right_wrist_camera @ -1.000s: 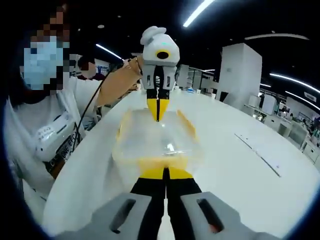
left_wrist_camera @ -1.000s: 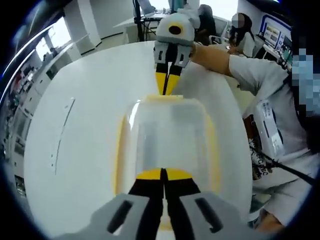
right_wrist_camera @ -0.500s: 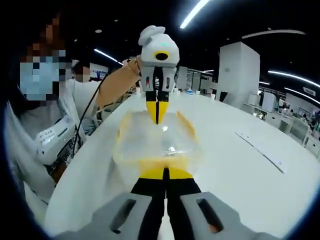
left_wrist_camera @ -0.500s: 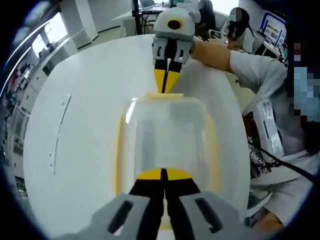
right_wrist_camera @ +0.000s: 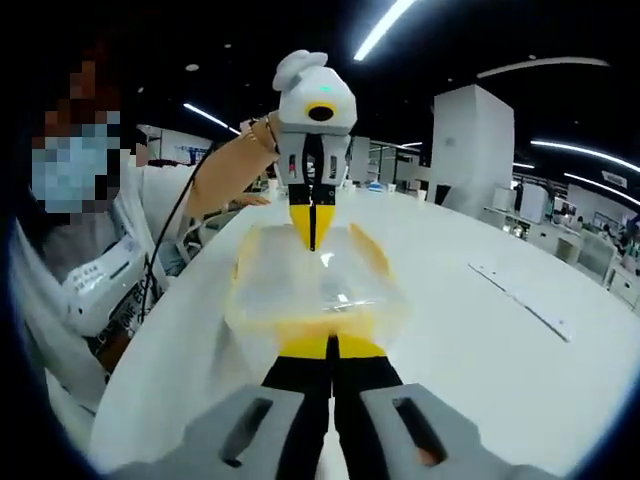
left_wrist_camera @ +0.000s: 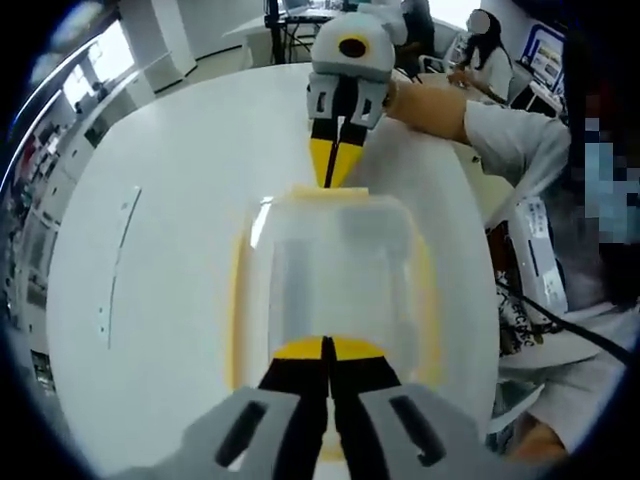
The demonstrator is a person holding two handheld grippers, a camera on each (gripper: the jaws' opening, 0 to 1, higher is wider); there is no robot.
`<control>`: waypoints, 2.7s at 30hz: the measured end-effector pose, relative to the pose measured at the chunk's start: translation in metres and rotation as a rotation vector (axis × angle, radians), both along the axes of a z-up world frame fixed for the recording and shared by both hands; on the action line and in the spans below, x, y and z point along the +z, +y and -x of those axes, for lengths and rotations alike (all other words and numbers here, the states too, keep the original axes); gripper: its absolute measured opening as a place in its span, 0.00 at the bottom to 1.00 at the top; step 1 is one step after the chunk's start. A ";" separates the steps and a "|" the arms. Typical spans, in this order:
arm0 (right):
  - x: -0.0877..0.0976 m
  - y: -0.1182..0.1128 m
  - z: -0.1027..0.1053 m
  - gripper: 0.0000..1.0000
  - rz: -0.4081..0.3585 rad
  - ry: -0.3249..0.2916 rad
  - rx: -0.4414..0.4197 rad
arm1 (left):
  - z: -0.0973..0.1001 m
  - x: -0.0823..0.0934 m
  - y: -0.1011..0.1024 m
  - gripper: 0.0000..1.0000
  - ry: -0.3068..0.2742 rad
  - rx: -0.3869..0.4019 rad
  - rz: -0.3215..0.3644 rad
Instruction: Snap each plastic latch of the storage box into its locked position after aligning the lid with the box until every specified latch is closed and the lid sits flush.
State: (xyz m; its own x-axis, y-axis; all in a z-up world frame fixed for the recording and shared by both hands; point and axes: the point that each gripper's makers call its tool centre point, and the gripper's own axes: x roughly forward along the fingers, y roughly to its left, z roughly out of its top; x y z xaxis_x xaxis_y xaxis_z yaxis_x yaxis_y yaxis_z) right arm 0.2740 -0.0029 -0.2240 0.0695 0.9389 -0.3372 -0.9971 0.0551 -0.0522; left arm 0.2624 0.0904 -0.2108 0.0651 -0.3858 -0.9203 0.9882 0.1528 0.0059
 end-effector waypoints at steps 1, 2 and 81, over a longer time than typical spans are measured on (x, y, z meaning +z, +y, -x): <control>0.000 0.000 0.000 0.00 -0.002 0.001 -0.001 | 0.000 0.000 0.000 0.00 -0.001 0.000 -0.003; 0.000 0.000 -0.001 0.00 -0.005 0.002 -0.001 | 0.000 0.000 0.000 0.00 -0.001 0.002 -0.005; 0.013 0.099 0.018 0.00 0.746 -0.168 0.139 | 0.013 0.007 0.046 0.00 0.021 0.055 0.354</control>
